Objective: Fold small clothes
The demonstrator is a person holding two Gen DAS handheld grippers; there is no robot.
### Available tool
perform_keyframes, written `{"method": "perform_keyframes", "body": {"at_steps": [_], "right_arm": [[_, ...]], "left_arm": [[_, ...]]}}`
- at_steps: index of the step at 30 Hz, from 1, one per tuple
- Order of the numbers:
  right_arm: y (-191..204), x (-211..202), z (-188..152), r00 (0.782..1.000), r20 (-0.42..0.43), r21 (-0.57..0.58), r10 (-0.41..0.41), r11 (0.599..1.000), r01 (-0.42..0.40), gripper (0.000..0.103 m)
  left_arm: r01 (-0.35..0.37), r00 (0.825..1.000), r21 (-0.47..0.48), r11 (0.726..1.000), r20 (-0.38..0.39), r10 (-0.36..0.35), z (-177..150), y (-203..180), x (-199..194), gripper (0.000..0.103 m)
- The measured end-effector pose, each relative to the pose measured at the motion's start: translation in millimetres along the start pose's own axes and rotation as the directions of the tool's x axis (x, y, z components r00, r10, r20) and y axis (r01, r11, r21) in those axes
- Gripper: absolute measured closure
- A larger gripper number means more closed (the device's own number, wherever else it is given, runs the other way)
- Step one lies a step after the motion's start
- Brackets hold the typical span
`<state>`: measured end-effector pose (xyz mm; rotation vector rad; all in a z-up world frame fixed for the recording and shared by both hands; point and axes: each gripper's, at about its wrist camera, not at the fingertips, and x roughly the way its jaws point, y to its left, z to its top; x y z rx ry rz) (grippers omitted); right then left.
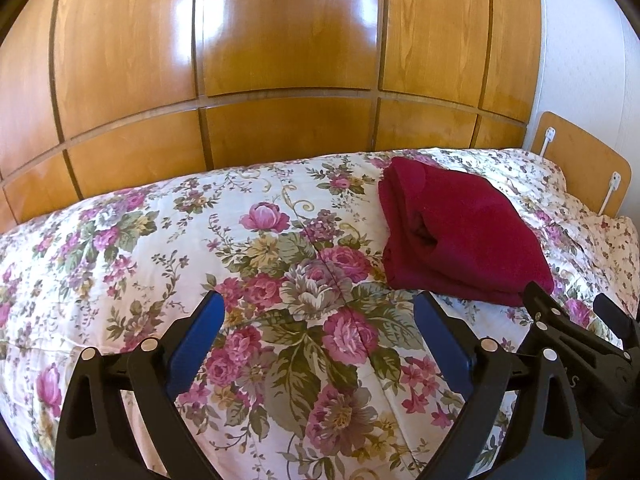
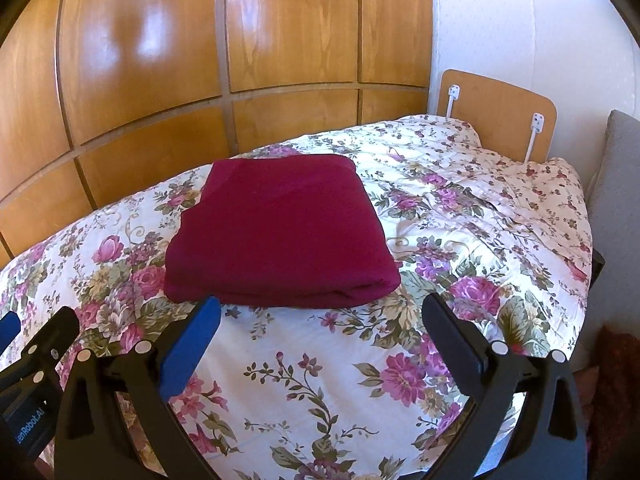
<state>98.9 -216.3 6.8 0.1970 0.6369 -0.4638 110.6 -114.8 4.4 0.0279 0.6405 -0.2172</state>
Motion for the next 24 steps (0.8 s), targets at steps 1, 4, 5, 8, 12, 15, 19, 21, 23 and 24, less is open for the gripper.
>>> {"method": "perform_keyframes", "body": {"at_steps": [1,4,5,8,12,15,19,21,23,24], "right_arm": [[0.5,1.3,0.8,1.0,-0.003,-0.002,0.003,1.0,-0.003,0.002],[2.1,3.1,0.8,1.0,-0.009,-0.003,0.012,1.0,-0.012,0.002],[2.5,3.6,0.6,1.0,-0.009,-0.005,0.015,1.0,-0.015,0.002],[3.6,4.4,-0.1,1.0,-0.01,-0.006,0.019,1.0,-0.019,0.002],[3.7,5.4,-0.1,1.0,-0.01,-0.002,0.023,1.0,-0.023,0.002],[2.9,5.1,0.1,1.0,-0.005,0.001,0.022,1.0,-0.022,0.002],[0.9,4.7,1.6,1.0,-0.001,0.008,0.023,1.0,-0.023,0.002],[0.3,4.5,1.5,1.0,0.001,0.007,0.022,1.0,-0.022,0.002],[0.1,4.2,1.1,1.0,0.001,0.009,0.022,1.0,-0.022,0.002],[-0.3,4.2,1.1,1.0,0.0,0.011,0.023,1.0,-0.023,0.002]], "left_arm": [[0.001,1.0,0.0,1.0,0.0,-0.001,0.0,0.0,-0.1,0.009],[0.0,1.0,-0.001,1.0,0.001,0.0,-0.2,0.7,0.6,0.009],[-0.002,1.0,0.001,1.0,0.0,0.002,-0.5,0.8,1.3,0.009],[-0.003,1.0,-0.001,1.0,-0.003,0.003,-1.1,2.0,2.6,0.009],[-0.003,1.0,0.0,1.0,-0.006,0.003,-1.6,2.9,2.8,0.009],[-0.001,1.0,0.0,1.0,-0.002,0.001,-1.1,2.7,2.4,0.009],[0.009,1.0,0.007,1.0,0.007,-0.009,-0.9,0.0,-1.1,0.009],[0.012,1.0,0.006,1.0,0.009,-0.012,-0.4,-1.3,-3.0,0.009],[0.012,1.0,0.006,1.0,0.017,-0.012,0.0,-2.0,-5.4,0.009],[0.011,1.0,0.009,1.0,0.024,-0.011,0.2,-2.5,-6.8,0.009]]}}
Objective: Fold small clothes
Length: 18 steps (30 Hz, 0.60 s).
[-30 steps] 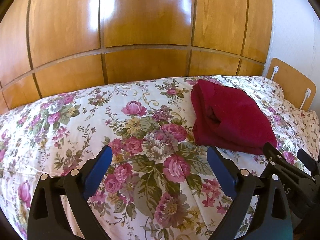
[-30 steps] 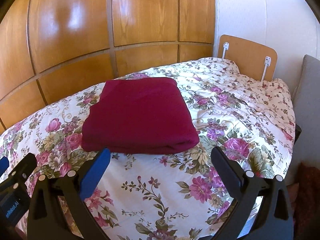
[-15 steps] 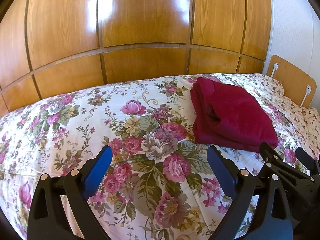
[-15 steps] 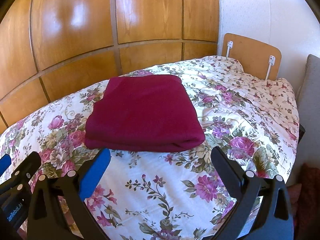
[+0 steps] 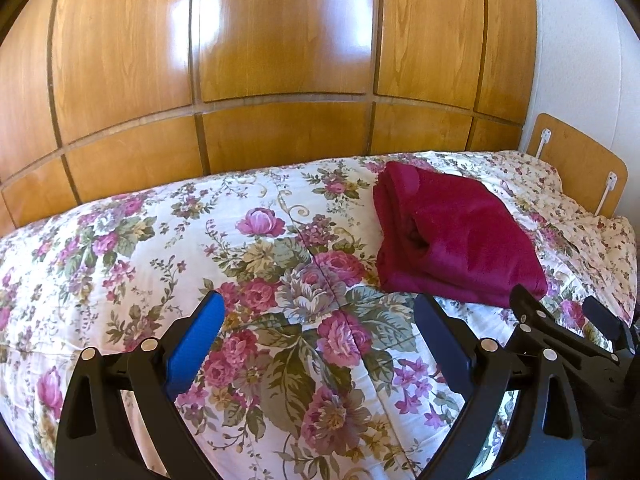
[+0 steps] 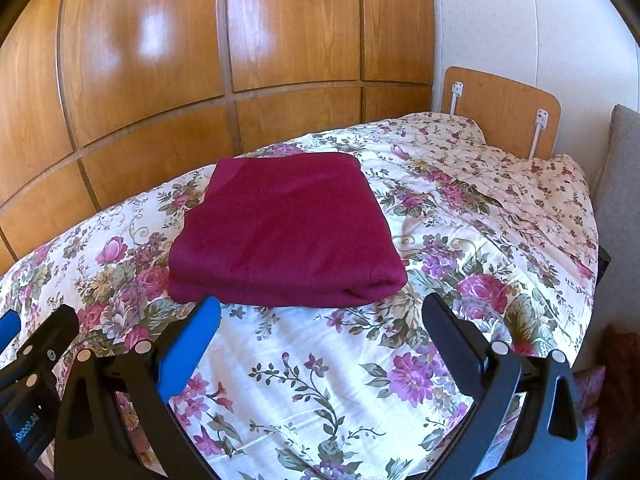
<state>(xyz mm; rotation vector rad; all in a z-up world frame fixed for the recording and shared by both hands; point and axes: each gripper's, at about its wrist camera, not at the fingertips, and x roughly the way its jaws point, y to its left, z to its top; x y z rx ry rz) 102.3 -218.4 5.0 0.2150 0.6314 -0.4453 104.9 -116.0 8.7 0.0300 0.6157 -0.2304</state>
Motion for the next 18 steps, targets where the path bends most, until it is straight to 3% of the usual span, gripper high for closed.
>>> {"method": "perform_keyframes", "body": {"at_steps": [7,18], "right_arm": [[-1.1,0.7,-1.6,1.0,-0.006,0.001,0.003,1.0,-0.003,0.002],[-0.4,6.5,-5.7,1.0,-0.021,-0.007,0.001,1.0,-0.001,0.002]], "left_arm": [[0.018,1.0,-0.002,1.0,-0.005,-0.018,2.4,-1.2,-3.7,0.009],[-0.015,0.999,0.035,0.999,0.035,0.013,3.4,-5.9,-6.6,0.009]]}}
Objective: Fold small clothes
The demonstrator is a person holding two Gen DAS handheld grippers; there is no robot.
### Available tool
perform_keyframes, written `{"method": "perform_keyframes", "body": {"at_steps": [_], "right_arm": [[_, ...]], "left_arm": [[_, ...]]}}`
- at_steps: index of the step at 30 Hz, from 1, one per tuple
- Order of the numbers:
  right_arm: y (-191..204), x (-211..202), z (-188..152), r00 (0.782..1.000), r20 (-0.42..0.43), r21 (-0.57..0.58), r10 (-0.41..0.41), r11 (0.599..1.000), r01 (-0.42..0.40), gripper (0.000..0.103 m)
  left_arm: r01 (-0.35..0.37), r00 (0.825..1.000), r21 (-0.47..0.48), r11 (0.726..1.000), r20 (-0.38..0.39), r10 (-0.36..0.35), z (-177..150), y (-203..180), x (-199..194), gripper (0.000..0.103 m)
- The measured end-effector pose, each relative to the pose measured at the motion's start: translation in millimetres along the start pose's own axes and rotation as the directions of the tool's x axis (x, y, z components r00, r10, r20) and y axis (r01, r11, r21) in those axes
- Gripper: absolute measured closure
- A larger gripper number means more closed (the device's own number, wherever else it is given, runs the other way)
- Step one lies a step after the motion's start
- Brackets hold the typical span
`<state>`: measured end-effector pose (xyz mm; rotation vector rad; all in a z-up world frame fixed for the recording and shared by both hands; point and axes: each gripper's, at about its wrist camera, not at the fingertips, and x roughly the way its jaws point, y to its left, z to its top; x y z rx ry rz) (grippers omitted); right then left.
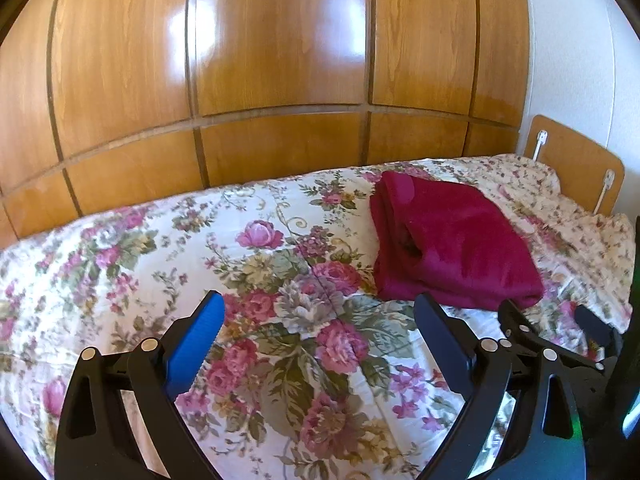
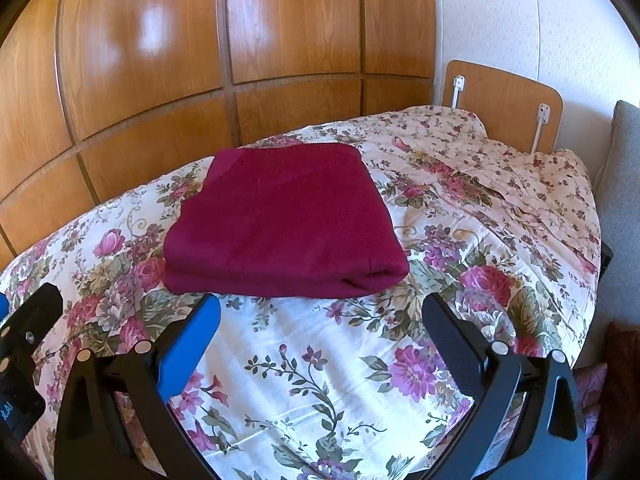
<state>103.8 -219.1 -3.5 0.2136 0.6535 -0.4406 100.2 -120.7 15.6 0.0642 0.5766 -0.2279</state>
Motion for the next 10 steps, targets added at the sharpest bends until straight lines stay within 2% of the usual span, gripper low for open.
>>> {"method": "perform_keyframes", "body": {"at_steps": [6,10], "right_arm": [[-1,1,0,1.0,0.006,0.008,0.002,1.0,-0.002,0.002],[-7,2,7,1.0,0.018,0.013,-0.003,1.0,0.002,0.002]], "left_arm": [[0.013,0.997,-0.056,0.998,-0.08,-0.017,-4,7,15,0.009],[0.008,0.995,-0.055,0.998,-0.096,-0.014,-8,9,20,0.009]]}}
